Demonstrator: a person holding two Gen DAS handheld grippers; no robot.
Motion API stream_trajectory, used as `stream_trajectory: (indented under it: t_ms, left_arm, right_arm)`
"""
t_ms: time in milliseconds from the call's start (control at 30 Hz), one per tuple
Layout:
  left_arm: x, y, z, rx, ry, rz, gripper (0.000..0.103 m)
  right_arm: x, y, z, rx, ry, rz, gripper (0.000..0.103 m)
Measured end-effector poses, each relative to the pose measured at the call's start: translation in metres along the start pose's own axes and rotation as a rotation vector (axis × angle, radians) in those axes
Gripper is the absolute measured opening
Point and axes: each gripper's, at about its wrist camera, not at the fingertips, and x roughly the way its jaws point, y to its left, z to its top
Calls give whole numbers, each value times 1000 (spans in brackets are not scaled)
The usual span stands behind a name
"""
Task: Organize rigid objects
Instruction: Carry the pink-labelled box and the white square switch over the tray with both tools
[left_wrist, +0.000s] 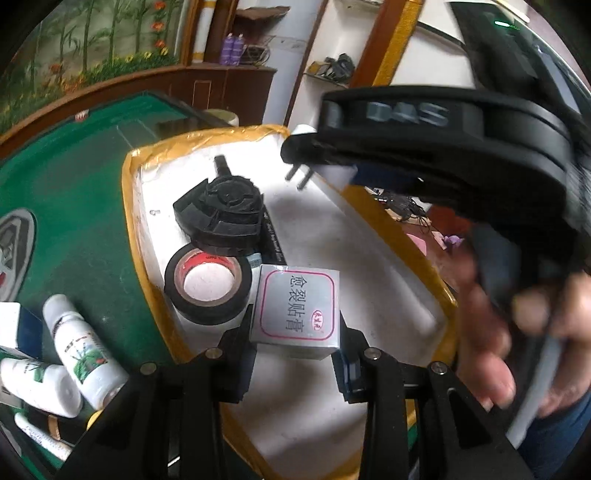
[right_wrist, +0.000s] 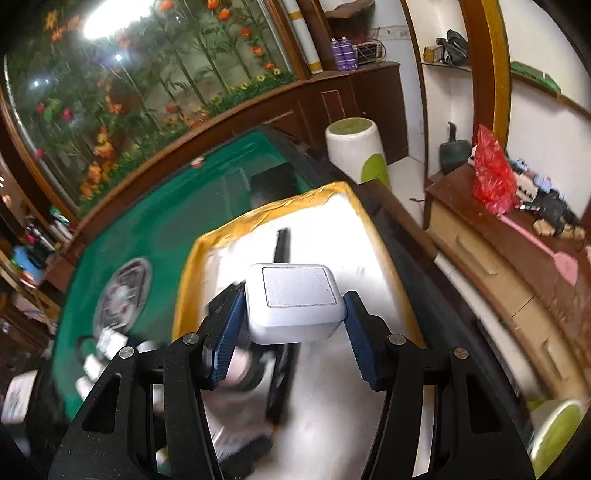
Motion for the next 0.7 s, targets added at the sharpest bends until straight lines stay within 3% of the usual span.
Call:
stream_trajectory:
  t_ms: [167, 367, 700]
  left_arm:
    - [-1, -3, -2, 19, -26, 5, 36]
    - [-3, -11, -7, 60, -44, 21, 36]
    - [-8, -20, -18, 84, -59, 38, 37]
  right_arm:
    - [41, -6, 19, 1, 68, -48, 55]
    - [69, -7, 33, -14, 88, -80, 55]
    - [79, -7, 41, -52, 64, -75, 55]
